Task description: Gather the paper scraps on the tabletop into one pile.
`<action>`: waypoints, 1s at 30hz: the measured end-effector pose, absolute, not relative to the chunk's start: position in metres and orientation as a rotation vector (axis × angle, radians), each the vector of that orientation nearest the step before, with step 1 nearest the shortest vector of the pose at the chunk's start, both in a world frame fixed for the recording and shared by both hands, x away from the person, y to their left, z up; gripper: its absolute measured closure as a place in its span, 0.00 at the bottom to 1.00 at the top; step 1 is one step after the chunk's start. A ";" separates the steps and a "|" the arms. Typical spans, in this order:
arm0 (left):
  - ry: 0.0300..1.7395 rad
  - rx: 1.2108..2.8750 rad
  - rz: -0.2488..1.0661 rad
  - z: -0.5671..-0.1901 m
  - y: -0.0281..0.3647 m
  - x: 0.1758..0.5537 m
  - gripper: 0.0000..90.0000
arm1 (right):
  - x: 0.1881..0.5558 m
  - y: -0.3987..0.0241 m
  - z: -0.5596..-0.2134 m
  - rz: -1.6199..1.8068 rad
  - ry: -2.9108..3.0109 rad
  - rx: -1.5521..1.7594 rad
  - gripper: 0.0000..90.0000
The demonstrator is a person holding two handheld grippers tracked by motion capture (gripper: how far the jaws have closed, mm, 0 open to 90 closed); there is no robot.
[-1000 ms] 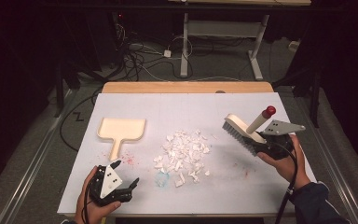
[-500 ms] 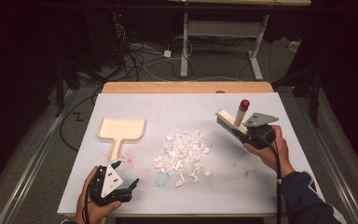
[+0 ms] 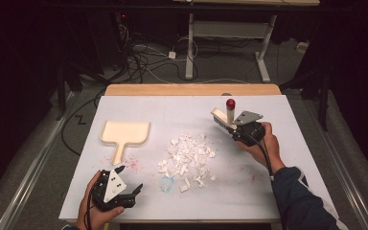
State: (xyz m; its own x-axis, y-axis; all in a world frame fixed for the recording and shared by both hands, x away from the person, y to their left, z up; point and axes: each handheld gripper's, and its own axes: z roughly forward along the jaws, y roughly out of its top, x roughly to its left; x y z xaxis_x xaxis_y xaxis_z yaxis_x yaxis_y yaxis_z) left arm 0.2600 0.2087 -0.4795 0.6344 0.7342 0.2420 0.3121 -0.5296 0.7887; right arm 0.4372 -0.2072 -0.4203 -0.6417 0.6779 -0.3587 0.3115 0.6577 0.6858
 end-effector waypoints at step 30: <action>0.796 2.123 0.736 -0.477 0.207 0.257 0.18 | 0.374 -0.171 -0.423 1.018 2.431 0.499 0.75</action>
State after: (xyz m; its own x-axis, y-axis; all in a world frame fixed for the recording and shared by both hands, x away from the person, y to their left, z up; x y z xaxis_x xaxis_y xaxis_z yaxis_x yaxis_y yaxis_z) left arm 0.2566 0.2072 -0.4773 0.6431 0.7254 0.2456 0.3009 -0.5342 0.7900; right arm 0.3745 -0.1709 -0.4232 -0.8305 0.4882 -0.2682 0.1515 0.6612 0.7347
